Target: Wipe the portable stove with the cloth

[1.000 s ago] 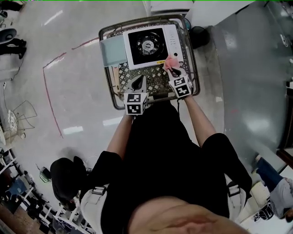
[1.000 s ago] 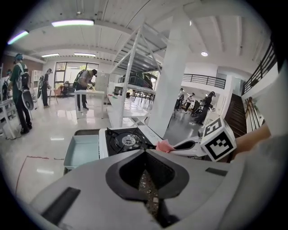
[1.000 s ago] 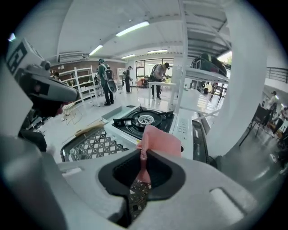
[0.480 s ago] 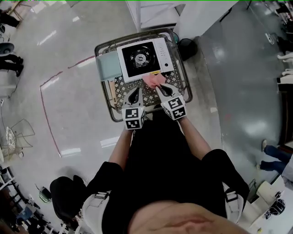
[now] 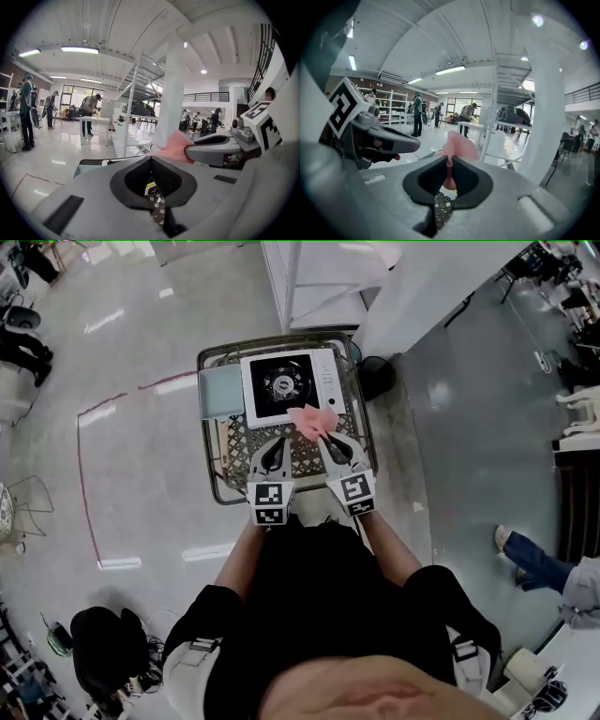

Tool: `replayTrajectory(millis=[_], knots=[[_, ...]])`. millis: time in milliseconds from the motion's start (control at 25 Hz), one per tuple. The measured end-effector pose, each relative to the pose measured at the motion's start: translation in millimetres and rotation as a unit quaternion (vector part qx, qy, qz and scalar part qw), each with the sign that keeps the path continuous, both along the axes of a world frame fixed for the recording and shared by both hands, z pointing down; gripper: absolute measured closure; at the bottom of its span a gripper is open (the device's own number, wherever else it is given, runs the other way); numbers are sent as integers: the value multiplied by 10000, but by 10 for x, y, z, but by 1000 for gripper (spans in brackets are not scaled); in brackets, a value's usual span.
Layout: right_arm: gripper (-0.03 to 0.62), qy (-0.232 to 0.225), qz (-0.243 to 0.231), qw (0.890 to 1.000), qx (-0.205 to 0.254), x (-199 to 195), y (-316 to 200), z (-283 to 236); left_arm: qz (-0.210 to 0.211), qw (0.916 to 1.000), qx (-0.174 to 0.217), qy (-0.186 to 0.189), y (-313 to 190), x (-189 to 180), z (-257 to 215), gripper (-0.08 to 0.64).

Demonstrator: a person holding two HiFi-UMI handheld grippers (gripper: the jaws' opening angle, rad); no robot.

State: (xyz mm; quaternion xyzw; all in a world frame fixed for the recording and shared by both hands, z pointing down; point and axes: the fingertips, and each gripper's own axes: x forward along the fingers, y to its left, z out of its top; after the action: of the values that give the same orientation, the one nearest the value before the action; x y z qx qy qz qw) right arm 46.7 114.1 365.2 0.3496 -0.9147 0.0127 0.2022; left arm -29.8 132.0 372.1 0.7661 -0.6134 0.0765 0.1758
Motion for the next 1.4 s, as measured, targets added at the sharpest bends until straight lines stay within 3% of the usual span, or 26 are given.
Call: replayTrajectory(millis=[280,1040,1400], knots=[[561,-197,-10,9997,126,310,73,-277,-186,9989,226,363,31,389,-253,560],[565,-819,248,9943,630,1327,415,-908,-743,9949,672,-99,548,1053,-801,560],[565,-918,325,9930,661,1559,414,-917,-578,9951,769,-209,520,1347,-843,560]])
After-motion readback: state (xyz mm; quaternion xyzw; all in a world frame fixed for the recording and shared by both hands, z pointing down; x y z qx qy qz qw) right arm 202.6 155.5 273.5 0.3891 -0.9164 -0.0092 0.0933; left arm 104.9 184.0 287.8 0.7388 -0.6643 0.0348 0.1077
